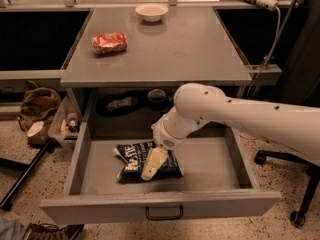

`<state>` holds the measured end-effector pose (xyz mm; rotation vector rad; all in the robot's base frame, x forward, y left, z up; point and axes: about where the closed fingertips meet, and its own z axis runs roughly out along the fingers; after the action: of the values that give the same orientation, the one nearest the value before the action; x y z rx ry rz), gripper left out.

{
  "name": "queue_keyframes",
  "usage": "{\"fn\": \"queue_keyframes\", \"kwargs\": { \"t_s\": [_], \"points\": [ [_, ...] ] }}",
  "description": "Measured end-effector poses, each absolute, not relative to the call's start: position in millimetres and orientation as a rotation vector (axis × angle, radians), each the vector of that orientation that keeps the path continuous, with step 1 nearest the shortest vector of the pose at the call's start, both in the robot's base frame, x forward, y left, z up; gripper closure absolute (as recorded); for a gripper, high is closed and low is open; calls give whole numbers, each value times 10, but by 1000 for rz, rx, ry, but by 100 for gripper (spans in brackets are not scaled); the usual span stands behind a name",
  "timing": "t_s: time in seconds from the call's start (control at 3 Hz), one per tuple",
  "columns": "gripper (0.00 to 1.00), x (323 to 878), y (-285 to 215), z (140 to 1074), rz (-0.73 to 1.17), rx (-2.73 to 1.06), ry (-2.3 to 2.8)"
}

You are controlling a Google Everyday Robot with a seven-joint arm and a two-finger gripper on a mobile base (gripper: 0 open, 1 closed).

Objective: Pick blue chip bag from top drawer and place on counter

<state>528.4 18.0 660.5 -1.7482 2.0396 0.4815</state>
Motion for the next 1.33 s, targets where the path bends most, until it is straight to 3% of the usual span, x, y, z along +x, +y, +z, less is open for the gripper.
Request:
{"fn": "queue_keyframes", "kwargs": {
  "t_s": [0.67, 1.33],
  "points": [
    [0, 5304, 304, 6190, 578, -1743, 2040],
    [42, 5301, 306, 6176, 581, -1743, 2041]
  ]
}}
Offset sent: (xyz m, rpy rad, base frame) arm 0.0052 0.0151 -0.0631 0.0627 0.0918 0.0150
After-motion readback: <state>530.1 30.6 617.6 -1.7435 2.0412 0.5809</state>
